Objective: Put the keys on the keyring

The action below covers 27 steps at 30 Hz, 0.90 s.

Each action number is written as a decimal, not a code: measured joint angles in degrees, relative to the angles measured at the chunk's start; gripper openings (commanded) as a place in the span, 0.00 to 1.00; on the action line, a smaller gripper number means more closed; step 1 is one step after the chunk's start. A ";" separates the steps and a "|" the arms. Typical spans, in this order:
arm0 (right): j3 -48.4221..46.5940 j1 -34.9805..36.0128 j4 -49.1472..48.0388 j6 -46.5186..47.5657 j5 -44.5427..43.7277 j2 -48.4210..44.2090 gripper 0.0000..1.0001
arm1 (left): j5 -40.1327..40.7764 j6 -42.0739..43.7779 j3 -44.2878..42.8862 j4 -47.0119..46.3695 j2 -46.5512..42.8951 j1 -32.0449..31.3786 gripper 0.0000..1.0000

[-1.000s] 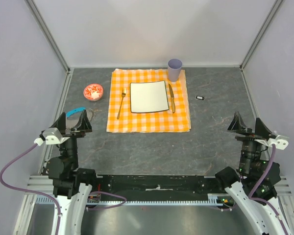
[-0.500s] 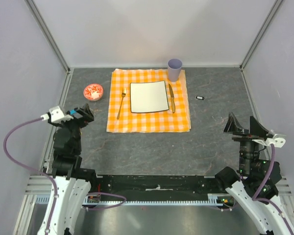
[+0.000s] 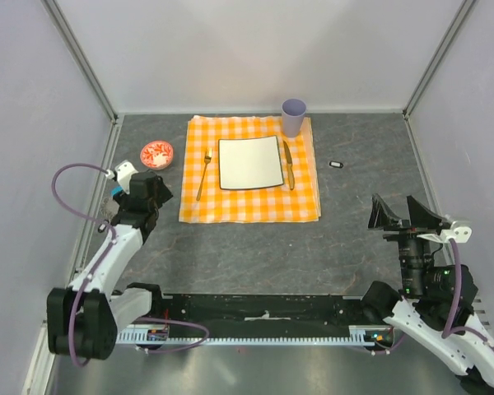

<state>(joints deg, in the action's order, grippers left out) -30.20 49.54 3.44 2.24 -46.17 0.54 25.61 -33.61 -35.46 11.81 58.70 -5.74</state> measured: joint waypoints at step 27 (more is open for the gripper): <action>-0.37 9.99 0.57 4.33 -6.43 0.00 0.98 | 3.56 -4.46 -13.40 -3.80 29.94 7.65 0.40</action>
<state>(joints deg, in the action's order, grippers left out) -30.57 59.53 4.01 6.57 -52.60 0.54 29.17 -38.06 -48.86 8.01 88.64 1.91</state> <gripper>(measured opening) 0.982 0.403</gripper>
